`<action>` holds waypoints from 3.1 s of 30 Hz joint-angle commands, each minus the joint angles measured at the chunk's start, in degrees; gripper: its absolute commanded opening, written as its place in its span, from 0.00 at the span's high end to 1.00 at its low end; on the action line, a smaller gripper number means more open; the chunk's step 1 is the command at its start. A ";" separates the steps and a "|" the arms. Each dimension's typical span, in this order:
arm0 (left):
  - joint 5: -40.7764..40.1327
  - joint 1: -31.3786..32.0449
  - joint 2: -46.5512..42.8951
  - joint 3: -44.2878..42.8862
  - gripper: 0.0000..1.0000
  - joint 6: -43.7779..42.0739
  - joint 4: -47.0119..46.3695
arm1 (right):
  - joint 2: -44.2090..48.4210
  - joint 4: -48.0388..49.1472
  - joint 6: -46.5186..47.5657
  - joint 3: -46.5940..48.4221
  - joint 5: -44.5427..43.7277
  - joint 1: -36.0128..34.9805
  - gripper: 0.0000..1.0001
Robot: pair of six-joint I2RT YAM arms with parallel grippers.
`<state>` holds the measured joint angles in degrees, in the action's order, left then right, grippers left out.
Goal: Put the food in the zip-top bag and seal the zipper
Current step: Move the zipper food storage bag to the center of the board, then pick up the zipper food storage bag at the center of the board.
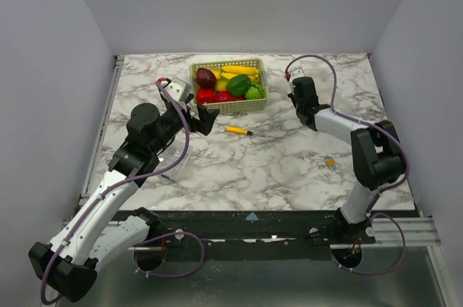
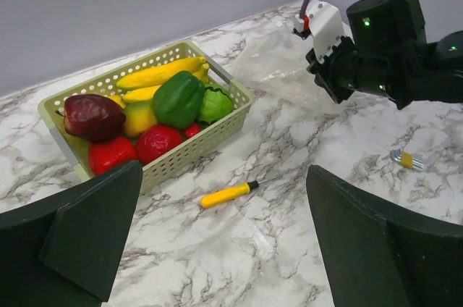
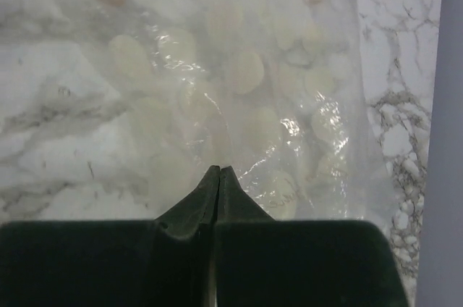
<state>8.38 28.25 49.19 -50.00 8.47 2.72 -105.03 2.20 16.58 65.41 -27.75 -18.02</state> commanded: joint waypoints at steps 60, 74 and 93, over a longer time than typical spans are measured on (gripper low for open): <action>-2.41 11.08 -0.77 -2.13 0.01 1.69 4.57 | -33.94 -38.54 -40.81 52.49 -34.29 -5.27 0.24; -1.68 11.07 -1.11 -1.95 0.01 1.69 4.40 | -36.75 -34.13 -35.94 51.65 -35.70 -5.24 0.42; -4.03 11.04 -0.86 -1.24 0.01 2.72 3.70 | -13.68 -28.58 -37.95 29.95 -30.29 -5.73 0.99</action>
<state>6.61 39.13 48.45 -50.22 10.72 6.61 -129.45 -29.41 -18.70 102.21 -59.02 -23.31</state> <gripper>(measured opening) 0.984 0.007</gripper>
